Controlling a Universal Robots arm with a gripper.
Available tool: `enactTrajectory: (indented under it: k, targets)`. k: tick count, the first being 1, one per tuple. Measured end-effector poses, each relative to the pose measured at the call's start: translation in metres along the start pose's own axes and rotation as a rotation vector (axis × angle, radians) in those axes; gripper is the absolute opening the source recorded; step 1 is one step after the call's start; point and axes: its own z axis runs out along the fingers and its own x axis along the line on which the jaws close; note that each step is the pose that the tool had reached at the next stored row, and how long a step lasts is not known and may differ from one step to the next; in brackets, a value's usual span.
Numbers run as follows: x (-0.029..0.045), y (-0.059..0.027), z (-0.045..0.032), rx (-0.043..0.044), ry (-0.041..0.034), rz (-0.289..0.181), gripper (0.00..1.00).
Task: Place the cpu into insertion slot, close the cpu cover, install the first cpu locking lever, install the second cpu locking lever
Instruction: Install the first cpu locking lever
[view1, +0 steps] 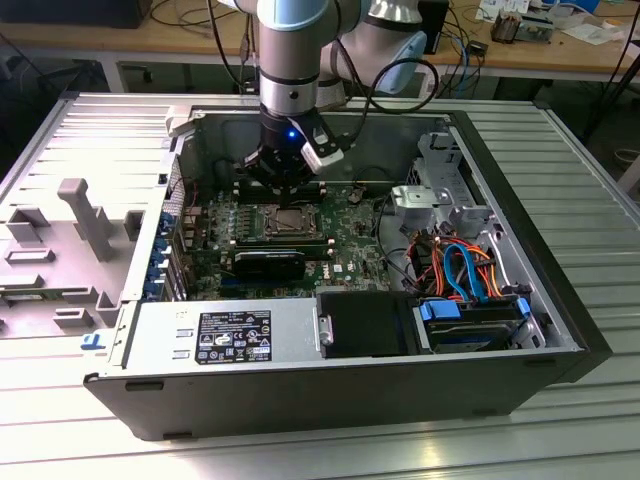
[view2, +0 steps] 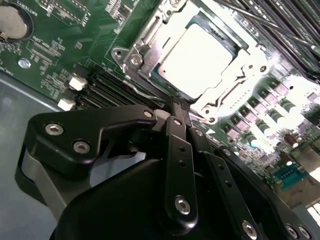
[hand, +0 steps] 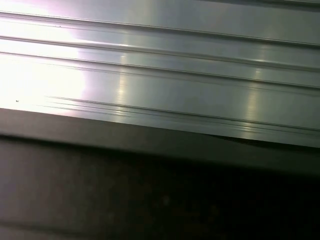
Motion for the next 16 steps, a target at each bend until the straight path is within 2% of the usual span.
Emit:
enactTrajectory:
  k: [16]
  targets:
    - [-0.0188,-0.0023,0.0034,0.0001,0.0002,-0.003,0.11]
